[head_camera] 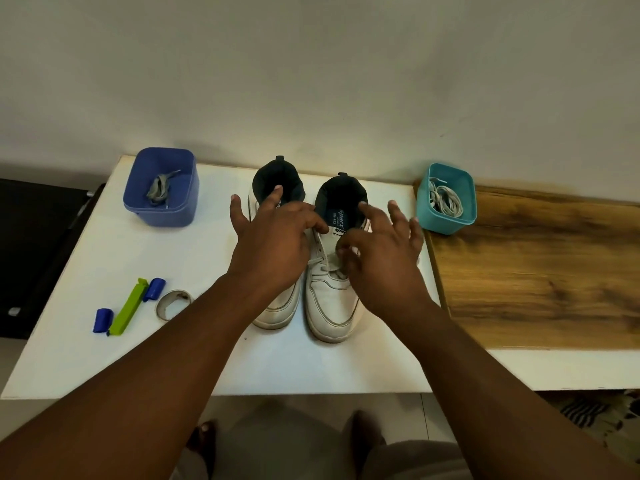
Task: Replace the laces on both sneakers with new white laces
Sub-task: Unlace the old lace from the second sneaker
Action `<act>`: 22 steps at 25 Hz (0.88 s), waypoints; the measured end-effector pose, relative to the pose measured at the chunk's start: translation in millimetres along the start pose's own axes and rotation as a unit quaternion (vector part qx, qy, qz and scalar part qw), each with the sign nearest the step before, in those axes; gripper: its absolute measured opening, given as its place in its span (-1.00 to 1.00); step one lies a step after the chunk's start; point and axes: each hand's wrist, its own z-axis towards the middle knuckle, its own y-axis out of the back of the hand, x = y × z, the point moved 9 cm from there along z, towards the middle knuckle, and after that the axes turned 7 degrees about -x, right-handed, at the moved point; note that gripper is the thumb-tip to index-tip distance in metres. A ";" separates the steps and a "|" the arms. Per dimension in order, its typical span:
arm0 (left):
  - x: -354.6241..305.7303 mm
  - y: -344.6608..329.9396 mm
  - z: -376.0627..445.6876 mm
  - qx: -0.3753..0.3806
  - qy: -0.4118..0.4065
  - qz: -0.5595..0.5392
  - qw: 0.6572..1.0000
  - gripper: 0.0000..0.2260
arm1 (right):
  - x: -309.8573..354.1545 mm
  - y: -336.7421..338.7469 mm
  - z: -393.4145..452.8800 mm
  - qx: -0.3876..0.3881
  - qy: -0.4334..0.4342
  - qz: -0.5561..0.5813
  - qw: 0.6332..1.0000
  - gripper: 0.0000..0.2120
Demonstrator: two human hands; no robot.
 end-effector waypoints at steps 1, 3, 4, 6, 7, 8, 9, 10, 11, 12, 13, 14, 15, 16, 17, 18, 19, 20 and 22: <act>0.6 -0.2 -0.1 -0.001 0.001 -0.002 1.000 -0.70 | -9.0 11.9 2.0 -0.045 -0.018 -0.010 0.999 -0.85; 1.1 -1.1 -0.7 -0.009 0.001 -0.006 1.000 -0.71 | -36.1 39.0 1.6 -0.116 -0.085 -0.068 0.987 -0.76; 0.7 -0.9 -0.5 -0.016 -0.001 -0.009 1.000 -0.71 | -51.7 44.8 -0.9 -0.106 -0.122 -0.110 0.981 -0.72; 1.1 -1.1 -0.4 -0.023 0.000 -0.013 1.000 -0.72 | -75.9 39.0 -7.7 0.007 -0.175 -0.184 0.967 -0.73; 1.7 -1.2 -0.5 -0.022 0.002 -0.012 1.000 -0.72 | -84.5 32.2 -12.8 0.068 -0.196 -0.204 0.957 -0.76; 1.8 -1.1 -0.7 -0.022 0.004 -0.010 1.000 -0.72 | -90.3 27.5 -16.8 0.103 -0.209 -0.210 0.950 -0.76; 1.1 -1.2 -1.0 -0.022 0.004 -0.009 1.000 -0.72 | -89.1 26.7 -16.9 0.104 -0.205 -0.193 0.954 -0.72; 0.1 -1.5 -1.0 -0.022 0.004 -0.010 1.000 -0.72 | -80.0 28.2 -12.6 0.079 -0.180 -0.152 0.969 -0.69; -0.3 -2.1 -1.0 -0.022 0.004 -0.009 1.000 -0.73 | -62.0 30.5 -6.2 0.039 -0.133 -0.092 0.986 -0.68; -0.5 -2.6 -1.1 -0.020 0.004 -0.007 1.000 -0.73 | -39.1 32.7 -0.7 0.006 -0.074 -0.031 0.997 -0.68; -0.5 -3.0 -0.7 -0.017 0.003 -0.002 1.000 -0.74 | -15.9 31.1 2.4 -0.002 -0.015 0.006 1.000 -0.71; 0.1 -3.1 -0.1 -0.013 0.003 0.003 1.000 -0.74 | 2.6 24.0 2.8 0.007 0.033 0.011 0.999 -0.74; 0.7 -3.2 0.7 -0.009 0.003 0.005 1.000 -0.74 | 13.9 14.3 1.8 0.026 0.055 -0.005 0.998 -0.79; 0.9 -3.1 1.1 -0.005 0.003 0.005 1.000 -0.73 | 15.8 3.7 0.3 0.050 0.048 -0.023 0.997 -0.83; 1.4 -2.8 1.4 -0.004 0.004 0.007 1.000 -0.73 | 12.5 -1.8 -0.2 0.061 0.029 -0.035 0.997 -0.86; 1.6 -2.5 1.5 -0.004 0.003 0.009 1.000 -0.72 | 6.5 -0.5 0.5 0.049 0.014 -0.037 0.998 -0.88; 1.2 -2.1 1.5 -0.006 0.001 0.010 1.000 -0.72 | -1.2 8.0 1.2 0.017 0.003 -0.035 0.999 -0.88; 0.9 -1.8 1.4 -0.010 -0.002 0.008 1.000 -0.72 | -11.0 22.6 2.6 -0.032 -0.012 -0.033 0.999 -0.87; 0.4 -1.2 0.2 -0.022 -0.007 0.002 1.000 -0.74 | -35.1 50.8 2.7 -0.088 -0.057 -0.056 0.993 -0.84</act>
